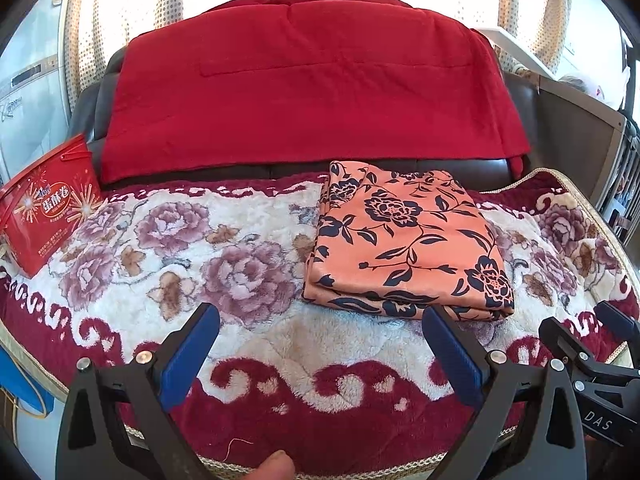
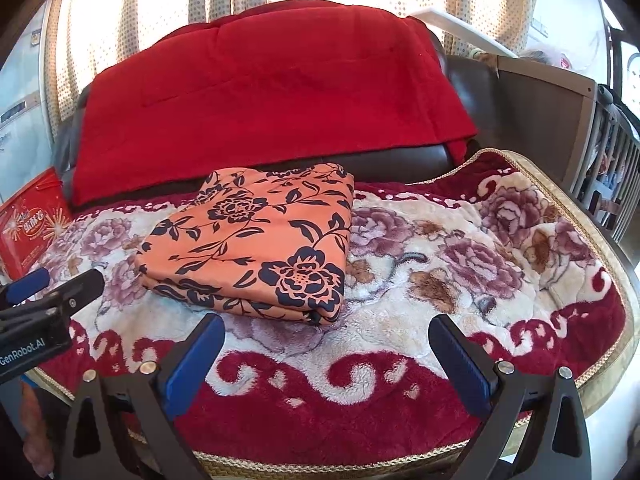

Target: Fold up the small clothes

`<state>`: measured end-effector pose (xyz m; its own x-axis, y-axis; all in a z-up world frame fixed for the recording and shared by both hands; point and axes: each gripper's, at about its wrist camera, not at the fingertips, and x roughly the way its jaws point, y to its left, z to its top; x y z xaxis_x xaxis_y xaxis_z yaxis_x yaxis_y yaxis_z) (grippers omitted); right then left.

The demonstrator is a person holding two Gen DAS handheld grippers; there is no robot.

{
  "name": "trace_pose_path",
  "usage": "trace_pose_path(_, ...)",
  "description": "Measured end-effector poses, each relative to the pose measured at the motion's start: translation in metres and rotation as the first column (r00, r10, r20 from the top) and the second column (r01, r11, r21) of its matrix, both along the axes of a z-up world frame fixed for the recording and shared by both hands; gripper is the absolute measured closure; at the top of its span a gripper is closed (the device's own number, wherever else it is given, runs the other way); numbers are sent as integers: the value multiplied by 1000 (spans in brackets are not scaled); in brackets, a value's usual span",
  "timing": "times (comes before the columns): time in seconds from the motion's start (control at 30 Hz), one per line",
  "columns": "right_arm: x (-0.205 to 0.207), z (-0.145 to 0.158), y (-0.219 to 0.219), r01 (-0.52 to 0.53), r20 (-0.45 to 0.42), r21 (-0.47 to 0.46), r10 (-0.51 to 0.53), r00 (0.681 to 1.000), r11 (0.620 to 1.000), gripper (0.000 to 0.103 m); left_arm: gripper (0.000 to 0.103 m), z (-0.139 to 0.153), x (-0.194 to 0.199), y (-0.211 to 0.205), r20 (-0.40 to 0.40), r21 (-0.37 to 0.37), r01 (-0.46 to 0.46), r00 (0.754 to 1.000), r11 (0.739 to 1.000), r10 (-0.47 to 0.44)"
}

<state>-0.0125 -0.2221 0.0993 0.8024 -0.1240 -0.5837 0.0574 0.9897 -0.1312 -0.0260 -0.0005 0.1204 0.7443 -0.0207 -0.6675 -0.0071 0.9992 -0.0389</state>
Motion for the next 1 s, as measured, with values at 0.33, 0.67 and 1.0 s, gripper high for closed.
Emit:
trace_pose_path(0.33,8,1,0,21,-4,-10,-21,1000,1000,0,2,0,5,0,1,-11,-2,1000,1000,2)
trace_pose_path(0.67,13,3,1,35,-6,-6,-35,999,999,0,2,0,7,-2,-13,-13,-1,1000,1000,1)
trace_pose_path(1.0,16,5,0,31,-5,-5,-31,999,1000,0,2,2,7,-3,-10,-10,-5,1000,1000,5)
